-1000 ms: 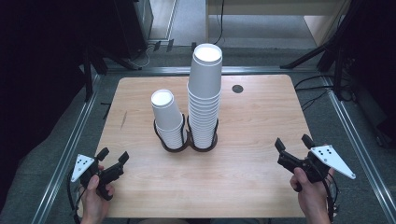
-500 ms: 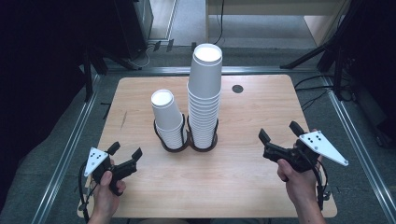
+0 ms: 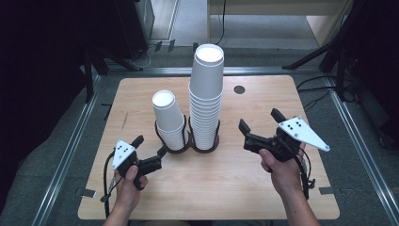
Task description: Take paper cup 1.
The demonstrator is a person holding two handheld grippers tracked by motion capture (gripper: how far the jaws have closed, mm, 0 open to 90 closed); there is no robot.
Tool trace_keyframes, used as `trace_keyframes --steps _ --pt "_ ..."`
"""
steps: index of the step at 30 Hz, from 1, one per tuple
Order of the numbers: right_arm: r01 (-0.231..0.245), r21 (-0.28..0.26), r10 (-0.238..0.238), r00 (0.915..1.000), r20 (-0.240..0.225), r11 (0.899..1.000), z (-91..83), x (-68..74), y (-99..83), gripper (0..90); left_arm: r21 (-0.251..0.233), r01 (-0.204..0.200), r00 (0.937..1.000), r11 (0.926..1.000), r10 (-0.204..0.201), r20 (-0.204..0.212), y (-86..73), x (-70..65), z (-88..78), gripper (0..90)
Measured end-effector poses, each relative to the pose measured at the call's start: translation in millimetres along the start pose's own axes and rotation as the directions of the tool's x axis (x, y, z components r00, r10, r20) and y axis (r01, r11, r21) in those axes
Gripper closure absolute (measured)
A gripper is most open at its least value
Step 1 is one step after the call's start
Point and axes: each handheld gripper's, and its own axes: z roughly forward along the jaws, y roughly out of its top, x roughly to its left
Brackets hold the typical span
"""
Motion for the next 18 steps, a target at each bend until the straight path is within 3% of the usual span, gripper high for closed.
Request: trace_keyframes --steps 3,10,11,18 --pt "0.01 0.003 -0.01 0.9997 -0.022 1.0 8.5 11.5 4.2 0.0 -0.006 -0.031 0.9994 0.9995 0.031 0.018 3.5 -16.4 10.6 5.5" --pt "0.007 0.006 -0.007 0.9994 -0.034 1.0 18.1 21.3 12.1 0.0 -0.009 -0.082 0.996 0.9966 0.083 0.033 8.8 -39.3 24.8 5.5" --pt "0.009 0.004 -0.009 0.9992 -0.038 1.0 21.9 25.4 15.1 0.0 -0.02 -0.11 0.9935 0.9937 0.111 0.027 11.0 -47.1 29.6 5.5" --pt "0.008 0.003 -0.008 0.9987 -0.049 1.0 31.7 36.3 22.0 0.0 -0.025 -0.138 0.9903 0.9901 0.138 0.013 14.0 -66.4 46.6 5.5"
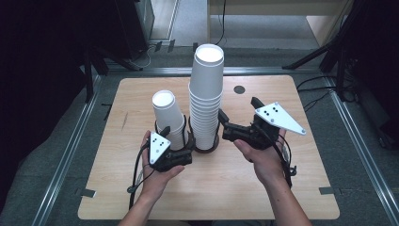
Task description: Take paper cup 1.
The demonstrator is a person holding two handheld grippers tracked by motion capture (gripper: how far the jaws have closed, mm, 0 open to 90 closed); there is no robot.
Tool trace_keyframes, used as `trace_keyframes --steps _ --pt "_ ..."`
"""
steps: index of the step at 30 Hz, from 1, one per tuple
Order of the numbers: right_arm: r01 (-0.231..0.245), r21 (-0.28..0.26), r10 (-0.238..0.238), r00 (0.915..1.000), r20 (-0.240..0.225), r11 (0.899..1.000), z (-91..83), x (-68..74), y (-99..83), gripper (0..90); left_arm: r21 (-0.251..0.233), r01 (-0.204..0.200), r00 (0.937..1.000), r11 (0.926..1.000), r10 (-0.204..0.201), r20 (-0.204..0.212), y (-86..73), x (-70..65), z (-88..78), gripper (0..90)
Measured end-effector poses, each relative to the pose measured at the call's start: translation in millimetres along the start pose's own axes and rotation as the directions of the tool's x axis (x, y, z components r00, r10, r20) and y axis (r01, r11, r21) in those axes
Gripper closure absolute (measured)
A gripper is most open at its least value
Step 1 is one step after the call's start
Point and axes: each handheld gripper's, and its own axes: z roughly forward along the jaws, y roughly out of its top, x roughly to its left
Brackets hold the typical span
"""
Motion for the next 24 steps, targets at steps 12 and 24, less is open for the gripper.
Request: trace_keyframes --steps 12,24 --pt "-0.022 -0.005 0.022 0.9997 -0.012 1.0 20.5 10.0 16.1 0.0 -0.031 0.009 0.9991 0.9995 -0.01 -0.04 18.2 -20.8 26.5 5.5" --pt "-0.001 0.021 0.002 0.9996 -0.028 1.0 43.8 23.9 24.0 0.0 -0.045 0.023 0.9959 0.9987 -0.026 -0.086 22.9 -30.0 47.1 5.5"
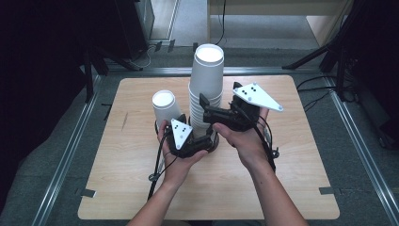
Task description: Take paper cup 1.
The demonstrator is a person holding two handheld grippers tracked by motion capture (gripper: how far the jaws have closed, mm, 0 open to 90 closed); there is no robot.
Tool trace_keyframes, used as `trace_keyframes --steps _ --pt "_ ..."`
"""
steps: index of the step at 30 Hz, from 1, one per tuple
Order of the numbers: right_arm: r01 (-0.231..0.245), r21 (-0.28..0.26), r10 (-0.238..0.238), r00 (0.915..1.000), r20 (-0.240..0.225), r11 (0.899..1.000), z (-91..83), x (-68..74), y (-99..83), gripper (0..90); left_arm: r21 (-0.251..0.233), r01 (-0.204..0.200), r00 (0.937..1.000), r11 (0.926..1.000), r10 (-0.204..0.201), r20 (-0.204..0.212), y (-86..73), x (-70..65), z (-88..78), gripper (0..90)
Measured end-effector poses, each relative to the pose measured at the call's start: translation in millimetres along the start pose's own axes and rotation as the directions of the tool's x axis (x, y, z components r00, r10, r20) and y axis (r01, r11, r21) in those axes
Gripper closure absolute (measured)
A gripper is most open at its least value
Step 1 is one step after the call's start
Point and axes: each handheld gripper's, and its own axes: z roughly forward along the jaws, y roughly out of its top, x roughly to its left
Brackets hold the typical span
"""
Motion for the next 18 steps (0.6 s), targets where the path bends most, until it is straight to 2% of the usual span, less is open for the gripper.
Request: trace_keyframes --steps 6,8,13,16,17,18 --pt "0.005 0.025 -0.005 0.9999 0.01 1.0 18.5 4.1 0.8 0.0 -0.012 0.005 1.0 0.9999 -0.005 0.0 2.9 -7.9 6.5 5.5" --pt "0.001 0.03 -0.001 0.9999 0.014 1.0 25.2 5.2 0.8 0.0 -0.01 -0.002 0.9999 0.9999 0.002 -0.016 2.5 -10.7 9.6 5.5" --pt "-0.053 0.041 0.053 0.9985 0.017 0.998 38.6 6.3 1.4 0.0 0.001 -0.007 0.9991 1.0 0.007 -0.041 1.8 -12.8 16.8 5.2" --pt "-0.047 0.047 0.046 0.9985 0.03 0.998 42.8 7.0 1.1 0.0 0.001 -0.001 0.9992 1.0 0.001 -0.04 2.0 -12.7 17.4 5.1" --pt "-0.05 0.046 0.049 0.9981 0.037 0.998 45.5 7.7 1.1 4.4 0.001 -0.004 0.9993 1.0 0.004 -0.038 1.9 -12.3 17.2 5.2" --pt "-0.05 0.046 0.049 0.9981 0.037 0.998 45.5 7.7 1.1 4.4 0.001 -0.004 0.9993 1.0 0.004 -0.038 1.9 -12.3 17.2 5.3"
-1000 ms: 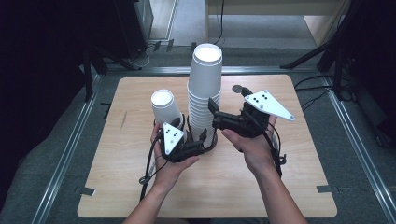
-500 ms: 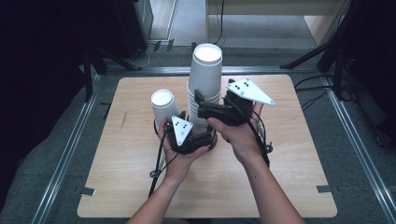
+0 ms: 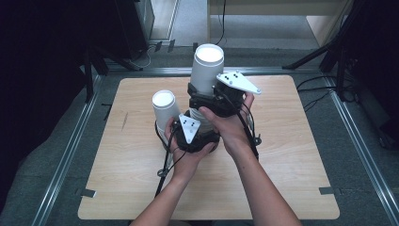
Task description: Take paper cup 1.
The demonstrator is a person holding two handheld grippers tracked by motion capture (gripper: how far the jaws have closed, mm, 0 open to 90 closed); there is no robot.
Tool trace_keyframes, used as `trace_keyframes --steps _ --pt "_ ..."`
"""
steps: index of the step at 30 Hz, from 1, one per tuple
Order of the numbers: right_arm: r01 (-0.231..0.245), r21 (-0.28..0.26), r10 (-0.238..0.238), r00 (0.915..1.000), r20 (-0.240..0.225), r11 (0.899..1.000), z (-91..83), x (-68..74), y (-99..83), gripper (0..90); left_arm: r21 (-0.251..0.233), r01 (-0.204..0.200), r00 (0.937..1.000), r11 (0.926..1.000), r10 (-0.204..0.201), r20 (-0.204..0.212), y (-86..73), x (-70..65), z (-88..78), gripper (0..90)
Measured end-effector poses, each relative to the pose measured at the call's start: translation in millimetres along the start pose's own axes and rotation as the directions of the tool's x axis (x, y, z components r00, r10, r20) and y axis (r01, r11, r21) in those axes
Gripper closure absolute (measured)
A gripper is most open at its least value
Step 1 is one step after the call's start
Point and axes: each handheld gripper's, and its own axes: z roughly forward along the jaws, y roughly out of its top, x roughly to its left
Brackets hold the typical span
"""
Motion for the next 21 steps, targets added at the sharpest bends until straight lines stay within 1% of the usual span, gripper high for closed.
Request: trace_keyframes --steps 2,6,7,8,9,12,13,16,18,20,21 --pt "0.008 -0.006 -0.008 1.0 0.004 1.0 1.1 0.8 0.8 5.4 -0.001 0.003 1.0 1.0 -0.003 0.002 0.1 0.2 0.0 5.5" --pt "0.012 -0.005 -0.012 0.9999 -0.011 1.0 0.4 -0.8 1.7 6.1 -0.001 0.001 1.0 1.0 -0.001 0.005 0.0 0.6 -0.2 5.6" --pt "0.011 -0.014 -0.011 0.9997 -0.02 1.0 -0.9 -1.6 3.3 6.3 0.0 -0.002 1.0 1.0 0.002 0.008 -0.1 1.0 -0.5 5.7" --pt "0.011 -0.014 -0.011 0.9997 -0.02 1.0 -0.9 -1.6 3.3 6.3 0.0 -0.002 1.0 1.0 0.002 0.008 -0.1 1.0 -0.5 5.7" --pt "0.002 -0.028 -0.002 0.9997 -0.025 1.0 -2.7 -1.2 5.9 6.4 0.001 -0.001 1.0 1.0 0.001 0.008 0.0 1.1 -0.6 5.8" --pt "0.005 -0.035 -0.006 0.9999 -0.016 0.999 -3.8 0.0 9.5 6.6 0.002 -0.001 1.0 1.0 0.001 0.008 0.1 1.1 -0.6 5.8" --pt "0.015 -0.036 -0.016 0.9998 -0.015 0.999 -4.4 1.0 12.2 6.7 0.006 -0.006 0.9999 1.0 0.006 0.008 0.2 1.4 -0.9 5.8" --pt "0.016 -0.049 -0.016 0.9999 -0.004 0.999 -7.0 2.3 18.2 7.4 0.005 -0.005 1.0 1.0 0.005 0.009 0.2 1.4 -0.9 5.9" --pt "0.03 -0.064 -0.03 0.9995 0.008 0.998 -9.1 2.7 21.8 8.2 0.006 -0.004 1.0 1.0 0.004 0.008 0.1 1.3 -1.0 5.9" --pt "0.047 -0.079 -0.046 0.9989 0.012 0.996 -10.8 4.0 24.5 9.0 0.007 -0.004 1.0 1.0 0.004 0.008 0.3 1.3 -1.1 5.9" --pt "0.048 -0.083 -0.047 0.9988 0.01 0.995 -11.6 4.7 25.4 9.0 0.007 -0.005 1.0 1.0 0.004 0.009 0.3 1.4 -1.1 5.9"
